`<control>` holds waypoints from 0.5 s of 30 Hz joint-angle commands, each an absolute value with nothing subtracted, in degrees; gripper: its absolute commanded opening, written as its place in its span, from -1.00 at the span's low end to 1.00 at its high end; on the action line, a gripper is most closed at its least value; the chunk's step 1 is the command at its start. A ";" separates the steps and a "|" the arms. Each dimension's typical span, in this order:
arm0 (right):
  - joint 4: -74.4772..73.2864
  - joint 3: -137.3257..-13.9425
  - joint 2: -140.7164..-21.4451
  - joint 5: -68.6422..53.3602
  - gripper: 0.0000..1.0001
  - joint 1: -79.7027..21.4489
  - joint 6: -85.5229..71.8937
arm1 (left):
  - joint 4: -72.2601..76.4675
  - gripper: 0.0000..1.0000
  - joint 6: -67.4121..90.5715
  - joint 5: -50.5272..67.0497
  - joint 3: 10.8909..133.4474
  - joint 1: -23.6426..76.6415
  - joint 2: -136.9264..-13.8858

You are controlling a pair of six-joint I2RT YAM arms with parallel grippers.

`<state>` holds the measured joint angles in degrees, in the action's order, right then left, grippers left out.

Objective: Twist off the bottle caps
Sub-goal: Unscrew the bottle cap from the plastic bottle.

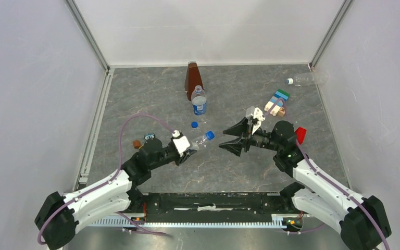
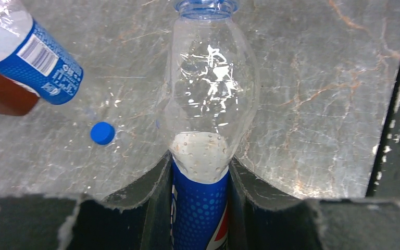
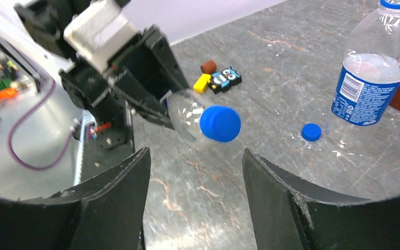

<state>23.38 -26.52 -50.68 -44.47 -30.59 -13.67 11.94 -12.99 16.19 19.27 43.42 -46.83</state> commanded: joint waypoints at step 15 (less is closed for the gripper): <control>48.49 -29.04 -62.56 -42.17 0.39 -30.41 -46.06 | 22.24 -0.95 -28.86 -10.49 16.39 59.06 -42.70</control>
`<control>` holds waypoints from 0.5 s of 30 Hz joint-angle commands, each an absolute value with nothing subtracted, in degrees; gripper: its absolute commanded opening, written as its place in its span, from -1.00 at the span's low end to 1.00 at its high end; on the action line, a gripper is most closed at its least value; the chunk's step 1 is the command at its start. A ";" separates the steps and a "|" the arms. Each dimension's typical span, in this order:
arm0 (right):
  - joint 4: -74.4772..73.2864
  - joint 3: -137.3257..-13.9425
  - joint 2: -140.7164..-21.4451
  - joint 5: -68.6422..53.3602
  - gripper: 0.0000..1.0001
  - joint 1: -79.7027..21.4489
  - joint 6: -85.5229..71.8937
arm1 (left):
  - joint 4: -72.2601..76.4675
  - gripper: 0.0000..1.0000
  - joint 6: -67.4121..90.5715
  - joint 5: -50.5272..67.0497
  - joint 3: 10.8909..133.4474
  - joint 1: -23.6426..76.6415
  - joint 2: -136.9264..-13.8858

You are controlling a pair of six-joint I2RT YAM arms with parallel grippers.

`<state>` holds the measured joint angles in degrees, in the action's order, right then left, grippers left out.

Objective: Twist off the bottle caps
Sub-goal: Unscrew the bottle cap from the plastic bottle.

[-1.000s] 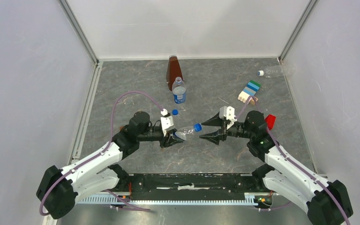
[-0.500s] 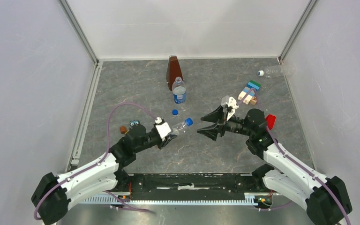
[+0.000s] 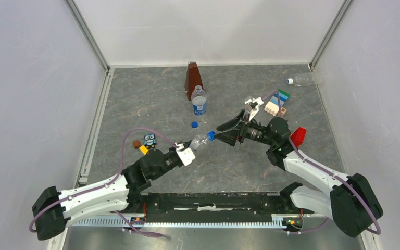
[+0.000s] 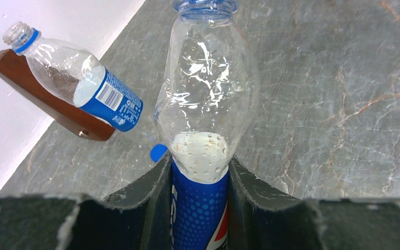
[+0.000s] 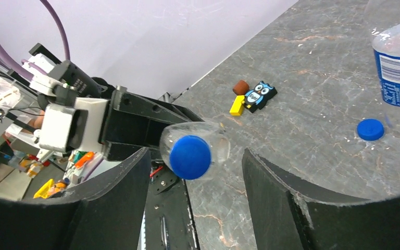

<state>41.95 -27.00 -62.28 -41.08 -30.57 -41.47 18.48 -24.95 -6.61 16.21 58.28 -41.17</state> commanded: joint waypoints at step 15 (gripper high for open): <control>39.77 -32.32 -66.50 -43.27 0.26 -30.58 -40.58 | 23.81 -0.95 -29.42 -12.00 17.12 59.92 -45.83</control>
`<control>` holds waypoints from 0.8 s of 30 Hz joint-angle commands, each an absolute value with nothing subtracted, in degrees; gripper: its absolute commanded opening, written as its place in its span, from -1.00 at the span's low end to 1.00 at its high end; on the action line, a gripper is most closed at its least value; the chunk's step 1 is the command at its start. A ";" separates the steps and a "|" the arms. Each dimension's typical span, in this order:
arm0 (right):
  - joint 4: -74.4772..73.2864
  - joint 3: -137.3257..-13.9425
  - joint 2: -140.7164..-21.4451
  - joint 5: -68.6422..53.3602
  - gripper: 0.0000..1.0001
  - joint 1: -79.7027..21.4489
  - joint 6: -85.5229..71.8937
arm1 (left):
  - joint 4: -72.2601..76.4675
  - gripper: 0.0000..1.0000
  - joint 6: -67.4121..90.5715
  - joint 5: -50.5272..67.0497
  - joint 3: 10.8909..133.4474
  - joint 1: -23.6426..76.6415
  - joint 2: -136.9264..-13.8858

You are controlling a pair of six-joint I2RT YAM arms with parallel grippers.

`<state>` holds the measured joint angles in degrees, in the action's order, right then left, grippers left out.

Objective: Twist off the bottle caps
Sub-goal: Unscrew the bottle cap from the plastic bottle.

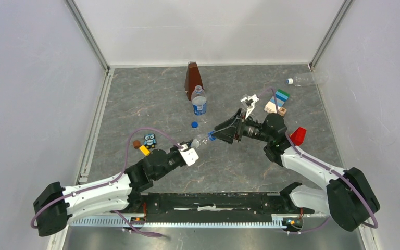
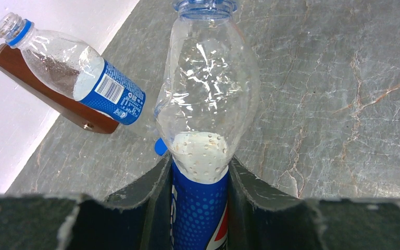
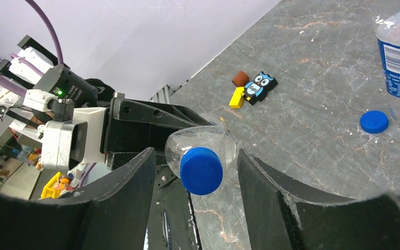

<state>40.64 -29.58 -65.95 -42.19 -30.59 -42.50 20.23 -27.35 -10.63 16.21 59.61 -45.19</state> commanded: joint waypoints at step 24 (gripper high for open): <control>40.43 -34.15 -69.90 -47.11 -0.37 -30.66 -39.41 | 26.70 -0.93 -30.70 -14.09 16.17 59.94 -46.23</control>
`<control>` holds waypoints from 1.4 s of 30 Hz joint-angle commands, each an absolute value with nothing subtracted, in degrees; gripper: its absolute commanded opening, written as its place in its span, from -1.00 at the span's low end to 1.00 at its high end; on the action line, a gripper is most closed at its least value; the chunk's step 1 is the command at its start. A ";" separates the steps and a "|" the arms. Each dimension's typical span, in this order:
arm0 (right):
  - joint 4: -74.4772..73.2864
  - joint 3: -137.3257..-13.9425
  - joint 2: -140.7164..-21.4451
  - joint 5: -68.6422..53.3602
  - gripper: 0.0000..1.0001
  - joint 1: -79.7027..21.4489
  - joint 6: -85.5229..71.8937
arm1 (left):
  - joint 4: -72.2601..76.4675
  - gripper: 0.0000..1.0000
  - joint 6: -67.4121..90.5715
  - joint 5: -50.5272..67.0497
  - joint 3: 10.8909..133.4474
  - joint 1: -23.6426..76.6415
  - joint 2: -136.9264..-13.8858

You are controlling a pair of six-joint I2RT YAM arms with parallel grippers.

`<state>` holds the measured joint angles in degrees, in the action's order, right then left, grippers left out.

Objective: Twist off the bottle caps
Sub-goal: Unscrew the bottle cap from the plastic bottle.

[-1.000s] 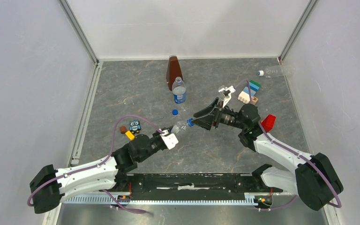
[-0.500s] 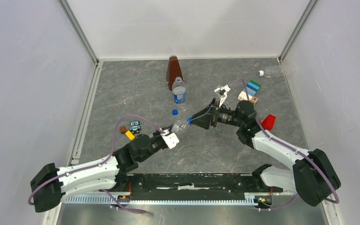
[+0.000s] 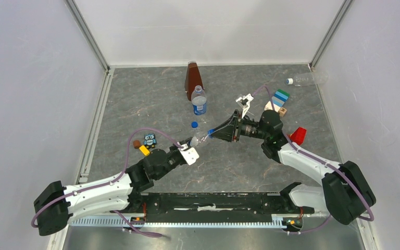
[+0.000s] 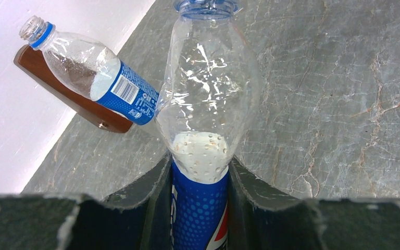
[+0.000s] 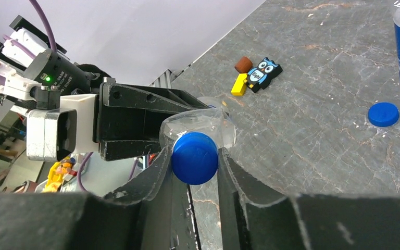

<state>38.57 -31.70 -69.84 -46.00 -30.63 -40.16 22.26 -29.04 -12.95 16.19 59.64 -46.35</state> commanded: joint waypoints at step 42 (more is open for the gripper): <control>24.61 -20.29 -40.85 -49.57 -0.83 -30.70 5.41 | 8.57 -0.75 -12.34 36.41 26.22 40.25 -50.05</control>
